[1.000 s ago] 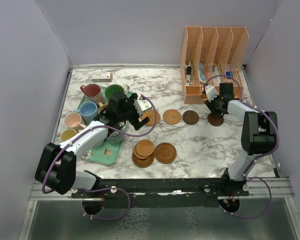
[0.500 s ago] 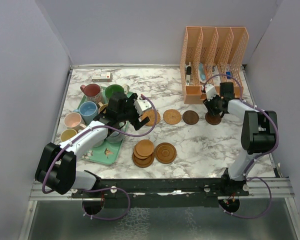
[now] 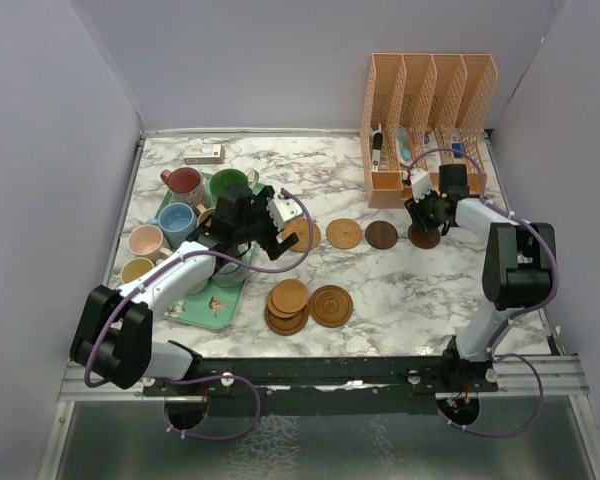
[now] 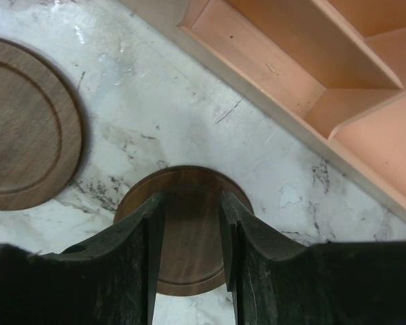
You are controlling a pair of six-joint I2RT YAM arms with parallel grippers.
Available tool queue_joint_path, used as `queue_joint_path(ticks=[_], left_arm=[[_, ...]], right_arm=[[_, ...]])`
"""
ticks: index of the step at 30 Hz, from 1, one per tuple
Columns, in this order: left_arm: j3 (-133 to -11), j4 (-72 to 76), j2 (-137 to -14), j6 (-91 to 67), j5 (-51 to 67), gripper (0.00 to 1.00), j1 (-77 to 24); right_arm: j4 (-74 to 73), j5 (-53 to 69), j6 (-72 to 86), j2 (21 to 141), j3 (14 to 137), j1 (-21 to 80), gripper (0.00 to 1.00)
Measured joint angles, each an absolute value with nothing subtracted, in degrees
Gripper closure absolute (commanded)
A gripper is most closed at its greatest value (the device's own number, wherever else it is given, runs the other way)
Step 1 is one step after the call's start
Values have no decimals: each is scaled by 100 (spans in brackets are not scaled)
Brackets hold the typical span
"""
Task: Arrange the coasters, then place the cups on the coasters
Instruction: Move the coaster to the center of the board.
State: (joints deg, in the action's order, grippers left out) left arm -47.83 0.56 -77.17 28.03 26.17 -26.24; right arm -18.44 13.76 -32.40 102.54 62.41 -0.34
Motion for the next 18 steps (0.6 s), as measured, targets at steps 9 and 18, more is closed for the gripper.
queue_joint_path(ticks=[9,18], left_arm=[[-4783,56,-7717,2803,2617,2,-2624],[-4783,56,-7717,2801,2635,2,-2624]], right_arm=[[-2029,1446,-3194,9627,5913,-32,60],[-2082,1328,-3269,9511,5533,-34,61]])
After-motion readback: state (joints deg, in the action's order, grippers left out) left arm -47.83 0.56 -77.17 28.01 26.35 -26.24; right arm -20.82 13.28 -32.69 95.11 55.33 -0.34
